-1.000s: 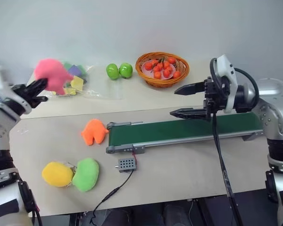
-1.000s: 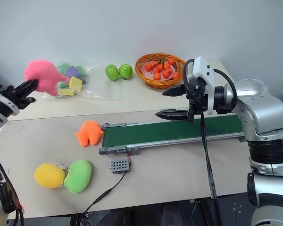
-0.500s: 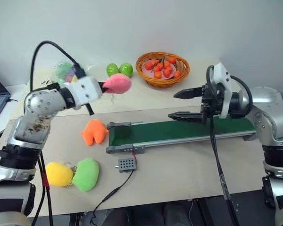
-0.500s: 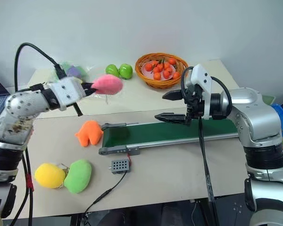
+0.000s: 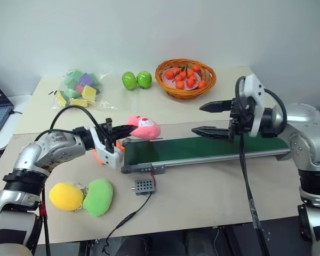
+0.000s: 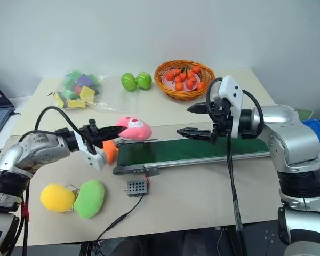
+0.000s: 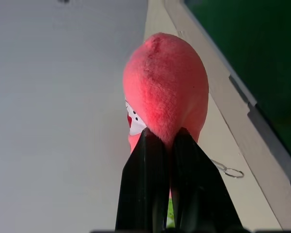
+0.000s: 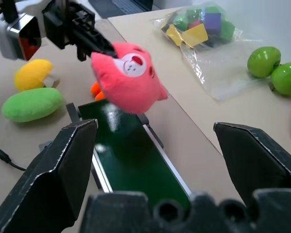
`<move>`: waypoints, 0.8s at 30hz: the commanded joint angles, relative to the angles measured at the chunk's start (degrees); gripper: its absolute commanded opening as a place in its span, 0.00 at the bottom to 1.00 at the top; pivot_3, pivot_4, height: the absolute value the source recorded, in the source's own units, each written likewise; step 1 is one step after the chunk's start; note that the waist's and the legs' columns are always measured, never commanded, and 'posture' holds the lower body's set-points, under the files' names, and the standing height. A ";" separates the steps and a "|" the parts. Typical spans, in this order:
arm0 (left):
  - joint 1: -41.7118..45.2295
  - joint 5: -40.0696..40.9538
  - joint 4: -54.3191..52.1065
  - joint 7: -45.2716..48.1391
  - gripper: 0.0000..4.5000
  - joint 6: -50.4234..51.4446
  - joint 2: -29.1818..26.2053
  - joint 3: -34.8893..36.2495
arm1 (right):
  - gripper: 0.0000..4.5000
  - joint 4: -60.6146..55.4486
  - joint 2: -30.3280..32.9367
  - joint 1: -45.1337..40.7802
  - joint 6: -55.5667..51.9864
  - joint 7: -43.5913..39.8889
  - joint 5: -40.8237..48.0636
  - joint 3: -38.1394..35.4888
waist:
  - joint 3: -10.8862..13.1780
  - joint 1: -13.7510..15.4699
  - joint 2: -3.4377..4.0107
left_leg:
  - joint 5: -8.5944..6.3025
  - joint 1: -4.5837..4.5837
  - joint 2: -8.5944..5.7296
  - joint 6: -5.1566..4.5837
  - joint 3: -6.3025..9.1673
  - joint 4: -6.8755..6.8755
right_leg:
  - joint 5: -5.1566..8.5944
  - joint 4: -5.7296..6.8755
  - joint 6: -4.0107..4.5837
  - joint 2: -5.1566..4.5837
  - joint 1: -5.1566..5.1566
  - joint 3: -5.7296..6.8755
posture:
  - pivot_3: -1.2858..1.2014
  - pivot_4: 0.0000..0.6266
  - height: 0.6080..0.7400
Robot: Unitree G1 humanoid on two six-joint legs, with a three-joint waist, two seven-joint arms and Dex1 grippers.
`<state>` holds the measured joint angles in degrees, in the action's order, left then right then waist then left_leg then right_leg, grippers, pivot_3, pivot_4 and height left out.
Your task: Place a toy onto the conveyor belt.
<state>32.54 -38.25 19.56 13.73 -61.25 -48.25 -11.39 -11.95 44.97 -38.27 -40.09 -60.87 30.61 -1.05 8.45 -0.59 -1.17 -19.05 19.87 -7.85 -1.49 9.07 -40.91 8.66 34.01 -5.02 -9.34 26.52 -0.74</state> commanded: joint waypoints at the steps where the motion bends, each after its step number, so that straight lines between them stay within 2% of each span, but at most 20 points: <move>1: -3.64 -5.46 -1.08 -4.84 0.01 -2.27 0.17 -0.77 | 1.00 -2.53 1.12 -0.28 0.12 0.92 1.33 -2.95 | 0.00 -0.18 0.01 | 0.00 -0.01 0.00 0.00 -0.02 0.00 | 0.00 0.00 0.00 0.00 0.00 -0.01 | 0.52 0.24 1.00; 5: -4.88 -8.64 -0.09 -8.45 0.01 -2.43 1.15 -1.54 | 1.00 -3.34 1.40 0.01 -0.36 1.67 1.63 -3.51 | 0.00 -0.04 0.01 | 0.00 -0.02 0.02 0.00 -0.06 0.00 | 0.00 0.03 0.00 0.01 0.02 -0.01 | 0.52 0.24 1.00; 11: -1.89 -15.22 4.93 -15.22 0.01 -1.66 1.31 -3.72 | 1.00 -4.49 1.95 0.78 -1.11 2.34 2.13 -4.08 | 0.00 0.27 0.01 | 0.00 -0.03 0.01 -0.01 -0.07 -0.03 | -0.01 0.03 -0.02 0.00 -0.02 -0.01 | 0.52 0.24 1.00; 17: 1.13 -15.24 10.30 -16.92 0.01 -2.65 1.16 -6.88 | 1.00 -4.40 2.81 0.68 -1.12 2.58 2.70 -4.02 | 0.00 0.21 0.00 | 0.00 -0.03 0.01 -0.01 -0.07 -0.02 | -0.02 0.03 -0.02 0.00 0.00 -0.01 | 0.52 0.24 1.00; 18: 1.17 -13.88 11.17 -15.58 0.15 -3.14 0.93 -7.54 | 1.00 -4.30 2.86 0.62 -1.04 2.61 2.72 -3.97 | 0.00 0.17 0.01 | 0.00 -0.03 0.02 -0.01 -0.07 -0.02 | -0.02 0.04 -0.03 0.00 0.00 -0.01 | 0.52 0.24 1.00; 19: 1.06 -12.61 11.74 -14.73 0.18 -3.56 0.64 -7.86 | 1.00 -4.21 2.91 0.58 -0.99 2.61 2.73 -3.91 | 0.00 0.10 0.00 | 0.00 -0.03 0.02 -0.01 -0.08 -0.02 | -0.02 0.04 -0.03 0.00 0.00 -0.01 | 0.52 0.24 1.00; 20: 0.79 -11.28 11.85 -13.99 0.29 -3.97 0.22 -7.96 | 1.00 -4.17 3.01 0.65 -0.90 2.55 2.72 -3.92 | 0.00 0.03 0.01 | 0.00 -0.03 0.02 -0.01 -0.08 -0.02 | -0.02 0.04 -0.03 0.00 0.00 -0.01 | 0.52 0.24 1.00; 22: 0.17 -8.91 11.34 -13.23 0.43 -4.97 -0.85 -7.67 | 1.00 -3.98 3.15 0.73 -0.68 2.40 2.65 -3.92 | 0.00 -0.03 0.01 | 0.00 -0.02 0.02 -0.01 -0.08 -0.02 | -0.02 0.04 -0.03 0.00 0.01 -0.01 | 0.52 0.24 1.00; 24: -0.42 -5.15 11.15 -11.42 0.61 -5.89 -2.05 -7.27 | 1.00 -3.73 3.26 0.79 -0.43 2.28 2.57 -3.87 | 0.00 -0.10 0.01 | 0.00 -0.01 0.02 -0.02 -0.07 -0.02 | -0.02 0.04 -0.03 0.00 0.03 -0.01 | 0.52 0.24 1.00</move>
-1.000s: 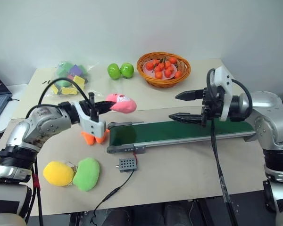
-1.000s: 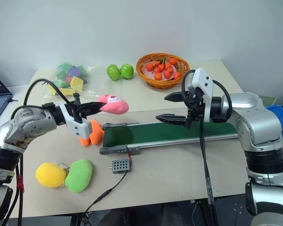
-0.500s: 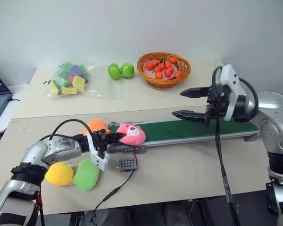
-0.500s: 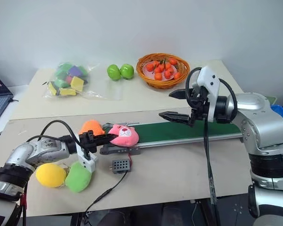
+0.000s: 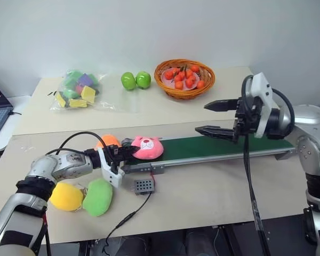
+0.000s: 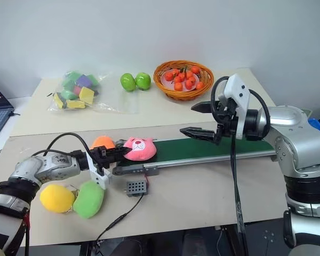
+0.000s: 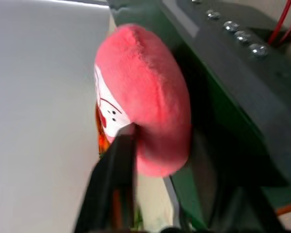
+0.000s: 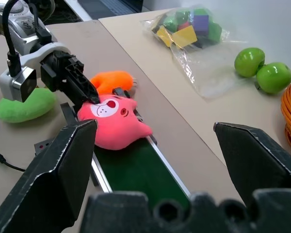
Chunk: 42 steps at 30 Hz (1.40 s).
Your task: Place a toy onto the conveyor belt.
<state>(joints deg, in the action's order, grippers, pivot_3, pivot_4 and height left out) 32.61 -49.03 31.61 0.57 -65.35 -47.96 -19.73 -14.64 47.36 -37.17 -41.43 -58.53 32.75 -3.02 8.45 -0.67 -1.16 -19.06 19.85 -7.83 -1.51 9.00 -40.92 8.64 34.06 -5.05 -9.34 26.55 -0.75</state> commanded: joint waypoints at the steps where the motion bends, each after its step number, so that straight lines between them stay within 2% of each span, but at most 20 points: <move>1: -0.74 8.30 -0.59 3.48 0.69 -1.88 -2.84 0.94 | 1.00 -0.95 0.96 -0.23 0.95 -0.09 0.48 -1.94 | 0.00 -0.04 0.00 | 0.00 0.00 0.00 0.00 0.00 0.01 | 0.00 0.00 0.00 0.00 0.00 0.00 | 0.52 0.24 1.00; 3: -2.15 21.61 1.00 14.14 0.87 0.35 -4.56 -2.10 | 1.00 -0.84 1.10 0.01 0.99 0.15 0.29 -1.93 | 0.00 -0.03 0.01 | 0.00 0.00 0.00 0.00 0.00 0.00 | 0.00 0.01 0.00 0.00 0.01 0.00 | 0.52 0.24 1.00; 4: -3.73 31.72 -0.52 21.50 0.95 4.75 -5.50 -2.76 | 1.00 -0.85 1.01 0.19 0.93 0.36 0.38 -2.11 | 0.00 -0.12 0.01 | 0.00 0.00 0.00 0.00 0.00 0.00 | 0.00 0.01 0.00 -0.01 0.01 -0.01 | 0.52 0.24 1.00; 7: -6.84 60.21 -9.37 46.23 0.95 34.17 -7.73 1.59 | 1.00 -1.07 0.98 1.25 0.87 0.61 0.66 -2.61 | 0.00 -0.26 0.09 | -0.07 0.00 0.01 -0.12 -0.05 -0.01 | 0.00 0.11 0.00 -0.05 0.08 0.00 | 0.52 0.24 1.00; 9: -6.42 68.81 -13.77 53.46 0.95 49.81 -8.95 4.32 | 1.00 -1.01 1.09 1.70 0.96 0.59 0.68 -2.78 | 0.02 -0.26 0.10 | -0.09 0.09 0.03 -0.16 -0.06 -0.10 | 0.00 0.18 0.00 -0.02 0.14 0.01 | 0.52 0.24 1.00; 11: -5.48 73.27 -17.28 56.55 0.95 60.48 -9.53 6.71 | 1.00 -0.90 1.20 1.98 1.11 0.50 0.65 -2.87 | 0.03 -0.40 0.11 | -0.09 0.17 0.01 -0.17 -0.06 -0.16 | 0.01 0.25 -0.01 0.01 0.23 0.00 | 0.52 0.24 1.00; 13: -3.23 80.90 -24.01 57.93 0.95 76.45 -10.26 8.89 | 1.00 -0.57 1.33 2.11 1.22 0.30 0.54 -2.85 | 0.03 -0.30 0.10 | -0.08 0.17 0.01 -0.16 -0.07 -0.15 | 0.01 0.26 -0.01 0.03 0.24 0.01 | 0.52 0.24 1.00; 14: -2.73 82.81 -26.76 58.37 0.95 81.46 -10.44 9.79 | 1.00 -0.46 1.38 2.14 1.24 0.23 0.50 -2.83 | 0.03 -0.29 0.09 | -0.08 0.18 0.01 -0.15 -0.06 -0.17 | 0.01 0.24 0.00 0.04 0.24 0.02 | 0.52 0.24 1.00; 20: 1.79 90.50 -40.37 60.38 0.95 97.05 -10.92 15.43 | 1.00 -0.24 3.61 3.46 1.24 -1.56 0.05 -2.89 | 0.04 -0.51 0.09 | -0.08 0.21 0.03 -0.13 -0.08 -0.12 | 0.00 0.10 0.01 0.06 0.26 0.04 | 0.52 0.24 1.00; 26: 5.09 91.10 -41.98 59.33 0.95 104.58 -10.29 19.09 | 1.00 -0.05 5.79 4.55 1.18 -2.44 0.64 -3.97 | 0.04 -0.60 0.11 | -0.06 0.14 0.09 -0.08 -0.14 -0.06 | -0.02 0.03 0.05 0.09 0.23 0.01 | 0.52 0.24 1.00; 30: 3.12 90.86 -45.31 54.98 0.95 106.92 -8.45 22.47 | 1.00 -0.35 5.92 5.06 1.10 -1.97 0.54 -4.60 | 0.05 -0.37 0.11 | -0.05 0.10 0.12 -0.06 -0.17 -0.06 | -0.05 0.04 0.09 0.11 0.20 -0.01 | 0.52 0.24 1.00; 42: 5.53 89.12 -45.82 50.59 0.95 108.40 -1.51 22.70 | 1.00 2.07 7.08 4.49 1.48 -1.66 1.37 -7.63 | 0.05 -0.12 0.11 | -0.05 0.10 0.13 -0.06 -0.17 -0.06 | -0.06 0.01 0.11 0.10 0.14 -0.01 | 0.52 0.24 1.00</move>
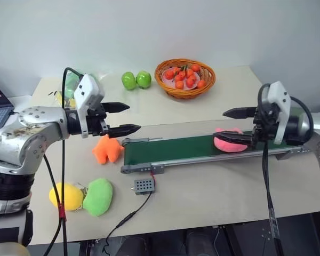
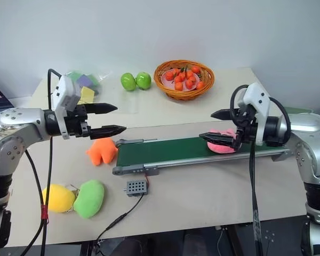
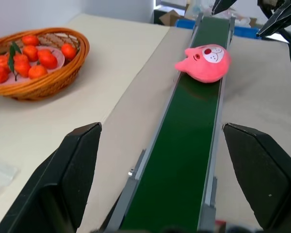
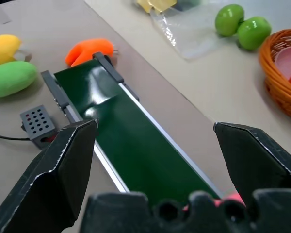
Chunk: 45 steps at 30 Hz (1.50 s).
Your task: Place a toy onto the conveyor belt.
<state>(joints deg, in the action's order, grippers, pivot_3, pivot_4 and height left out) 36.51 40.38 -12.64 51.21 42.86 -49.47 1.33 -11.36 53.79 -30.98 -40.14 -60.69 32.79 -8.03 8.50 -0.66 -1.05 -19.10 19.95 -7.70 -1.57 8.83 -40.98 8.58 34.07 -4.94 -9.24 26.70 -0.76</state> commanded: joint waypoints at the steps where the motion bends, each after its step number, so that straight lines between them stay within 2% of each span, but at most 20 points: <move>1: 1.94 -0.20 -1.49 -0.01 0.95 0.28 0.15 1.72 | 1.00 -1.32 0.64 -1.85 -0.07 0.63 1.46 -2.65 | 0.00 -0.24 0.00 | 0.00 0.00 0.00 0.00 0.00 0.01 | 0.00 0.00 0.00 0.00 0.00 0.00 | 0.52 0.24 1.00; 23: 9.66 -3.63 2.45 -0.94 0.95 0.32 4.06 0.98 | 1.00 -1.15 -1.21 -3.24 0.51 2.43 1.12 -1.85 | 0.00 -0.05 0.00 | 0.00 0.00 0.00 0.00 -0.02 -0.03 | -0.01 -0.01 0.02 0.00 -0.02 0.00 | 0.52 0.24 1.00; 45: 10.48 -6.04 3.23 -0.16 0.95 0.34 4.79 1.59 | 1.00 -0.82 -2.43 -3.55 0.89 2.44 0.59 -1.24 | 0.00 -0.05 0.00 | 0.00 0.00 0.00 0.00 -0.02 -0.03 | -0.01 0.00 0.02 0.00 -0.01 0.00 | 0.52 0.24 1.00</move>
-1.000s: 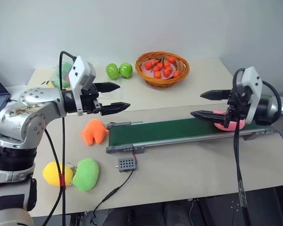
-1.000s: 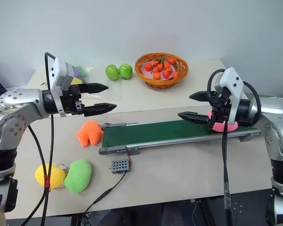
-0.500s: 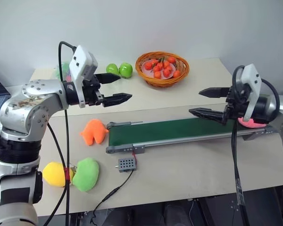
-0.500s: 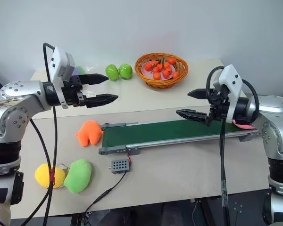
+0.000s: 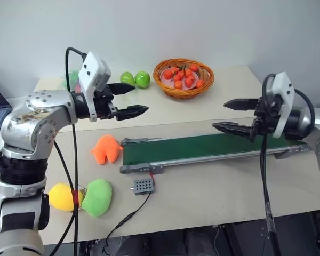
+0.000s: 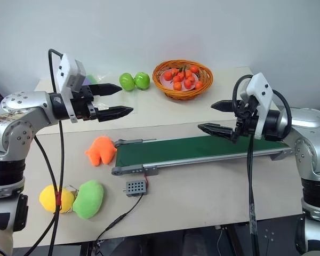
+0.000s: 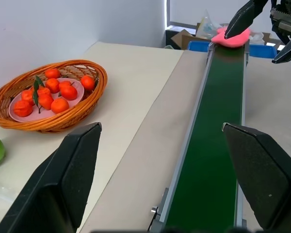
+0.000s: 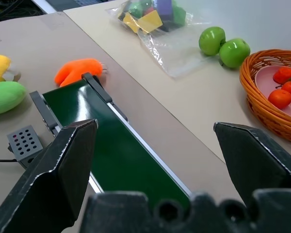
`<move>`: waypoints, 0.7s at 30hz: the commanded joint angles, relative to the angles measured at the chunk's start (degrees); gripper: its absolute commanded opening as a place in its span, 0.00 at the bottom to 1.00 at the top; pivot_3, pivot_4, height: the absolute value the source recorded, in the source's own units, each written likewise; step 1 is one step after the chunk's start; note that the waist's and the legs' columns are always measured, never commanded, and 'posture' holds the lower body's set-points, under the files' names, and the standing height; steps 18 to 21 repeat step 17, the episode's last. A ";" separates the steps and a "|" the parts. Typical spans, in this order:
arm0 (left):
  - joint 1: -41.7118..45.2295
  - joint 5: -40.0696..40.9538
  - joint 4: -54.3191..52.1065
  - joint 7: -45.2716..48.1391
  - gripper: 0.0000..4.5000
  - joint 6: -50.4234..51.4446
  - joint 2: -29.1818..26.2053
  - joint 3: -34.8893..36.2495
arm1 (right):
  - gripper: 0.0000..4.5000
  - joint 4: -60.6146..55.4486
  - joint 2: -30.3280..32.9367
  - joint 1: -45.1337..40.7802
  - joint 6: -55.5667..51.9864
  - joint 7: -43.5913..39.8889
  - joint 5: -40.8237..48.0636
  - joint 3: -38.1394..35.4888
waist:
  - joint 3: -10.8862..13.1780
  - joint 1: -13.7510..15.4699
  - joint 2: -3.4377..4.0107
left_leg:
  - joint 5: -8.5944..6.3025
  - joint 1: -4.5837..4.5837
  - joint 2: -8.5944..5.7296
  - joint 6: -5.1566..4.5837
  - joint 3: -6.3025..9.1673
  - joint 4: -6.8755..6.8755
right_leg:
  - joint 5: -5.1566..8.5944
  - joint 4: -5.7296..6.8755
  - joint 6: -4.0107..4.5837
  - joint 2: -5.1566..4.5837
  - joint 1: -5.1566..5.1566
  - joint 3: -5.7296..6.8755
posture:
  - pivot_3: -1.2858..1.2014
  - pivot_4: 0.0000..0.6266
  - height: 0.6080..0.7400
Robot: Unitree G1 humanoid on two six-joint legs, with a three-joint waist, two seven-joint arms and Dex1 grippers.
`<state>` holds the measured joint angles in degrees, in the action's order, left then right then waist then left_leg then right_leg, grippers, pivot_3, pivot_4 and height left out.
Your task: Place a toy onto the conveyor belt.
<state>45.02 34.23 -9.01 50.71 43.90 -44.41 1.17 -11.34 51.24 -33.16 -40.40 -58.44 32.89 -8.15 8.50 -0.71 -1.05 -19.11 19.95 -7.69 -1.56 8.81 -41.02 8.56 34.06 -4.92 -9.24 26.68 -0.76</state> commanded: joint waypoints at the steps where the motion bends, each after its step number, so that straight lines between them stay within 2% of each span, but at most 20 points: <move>1: 1.97 0.01 -0.38 0.50 0.95 -0.66 -0.29 1.67 | 1.00 -0.82 0.11 -1.38 1.16 0.17 0.47 -1.09 | 0.00 0.01 0.00 | 0.00 0.00 0.00 0.00 0.00 0.00 | 0.00 0.00 0.00 0.00 0.00 0.00 | 0.52 0.24 1.00; 21: 2.31 0.09 0.00 2.13 0.95 0.42 -0.46 1.45 | 1.00 -1.12 0.16 -1.05 0.97 0.29 0.68 -1.25 | 0.00 -0.01 0.00 | 0.00 0.00 0.00 0.00 0.00 0.00 | 0.00 0.00 0.00 0.00 0.00 0.00 | 0.52 0.24 1.00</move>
